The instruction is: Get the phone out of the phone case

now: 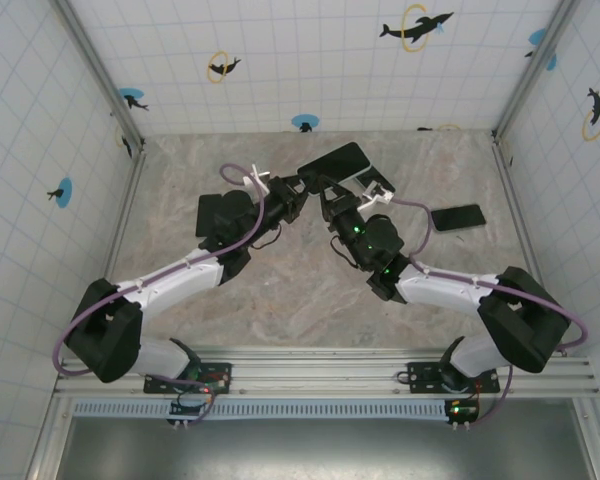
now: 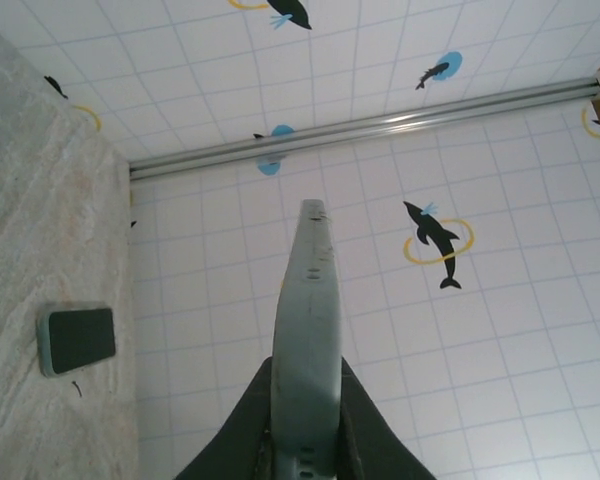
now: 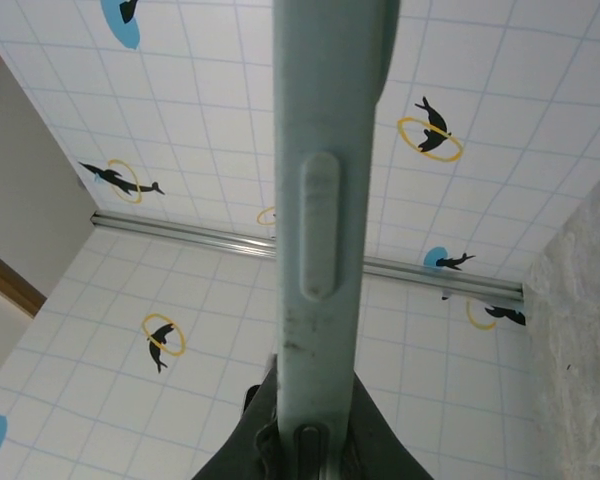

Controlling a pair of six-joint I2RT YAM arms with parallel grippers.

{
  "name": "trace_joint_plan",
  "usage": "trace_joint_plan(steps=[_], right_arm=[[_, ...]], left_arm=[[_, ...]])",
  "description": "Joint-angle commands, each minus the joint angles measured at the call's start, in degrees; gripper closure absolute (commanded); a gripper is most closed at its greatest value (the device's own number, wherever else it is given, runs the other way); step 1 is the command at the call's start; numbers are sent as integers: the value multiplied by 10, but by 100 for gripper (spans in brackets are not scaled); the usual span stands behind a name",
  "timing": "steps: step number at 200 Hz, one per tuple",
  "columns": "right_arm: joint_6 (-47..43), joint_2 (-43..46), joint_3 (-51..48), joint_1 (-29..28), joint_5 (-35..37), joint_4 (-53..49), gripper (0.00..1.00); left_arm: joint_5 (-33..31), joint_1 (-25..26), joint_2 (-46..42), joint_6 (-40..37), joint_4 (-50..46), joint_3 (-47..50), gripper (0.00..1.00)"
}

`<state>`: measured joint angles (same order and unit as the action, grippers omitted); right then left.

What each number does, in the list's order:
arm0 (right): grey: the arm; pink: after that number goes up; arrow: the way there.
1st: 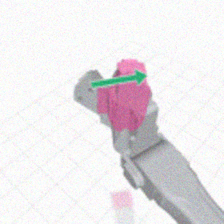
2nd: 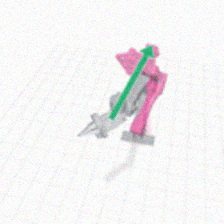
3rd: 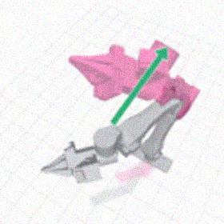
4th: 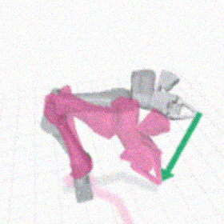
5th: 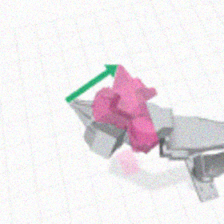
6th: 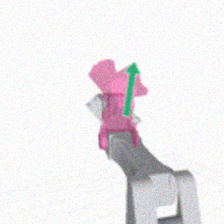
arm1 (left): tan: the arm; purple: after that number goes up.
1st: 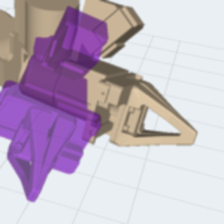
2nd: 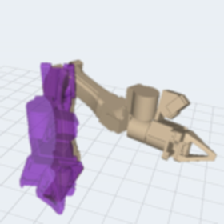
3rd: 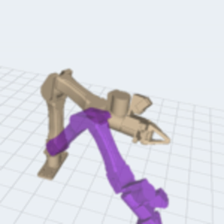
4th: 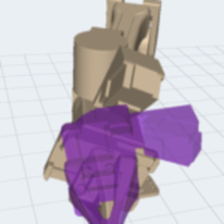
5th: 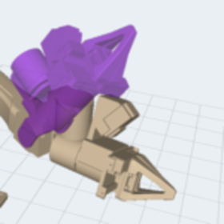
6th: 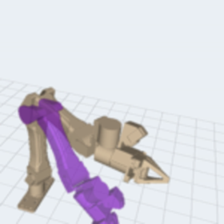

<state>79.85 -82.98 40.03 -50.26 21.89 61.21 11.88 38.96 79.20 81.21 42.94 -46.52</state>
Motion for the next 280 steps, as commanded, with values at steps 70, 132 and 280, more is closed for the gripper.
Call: trace_joint_plan(steps=[70, 132, 280], right_arm=[[-73, 49, 17, 87, -222, -53, 100], [-81, 49, 44, 135, -450, -80, 100], [-50, 33, 50, 173, -599, -82, 100]], left_arm=[[191, -94, 7, -176, -196, -111, 32], [433, -162, 97, -226, -238, -229, 32], [533, -173, 170, -250, -284, -310, 63]])
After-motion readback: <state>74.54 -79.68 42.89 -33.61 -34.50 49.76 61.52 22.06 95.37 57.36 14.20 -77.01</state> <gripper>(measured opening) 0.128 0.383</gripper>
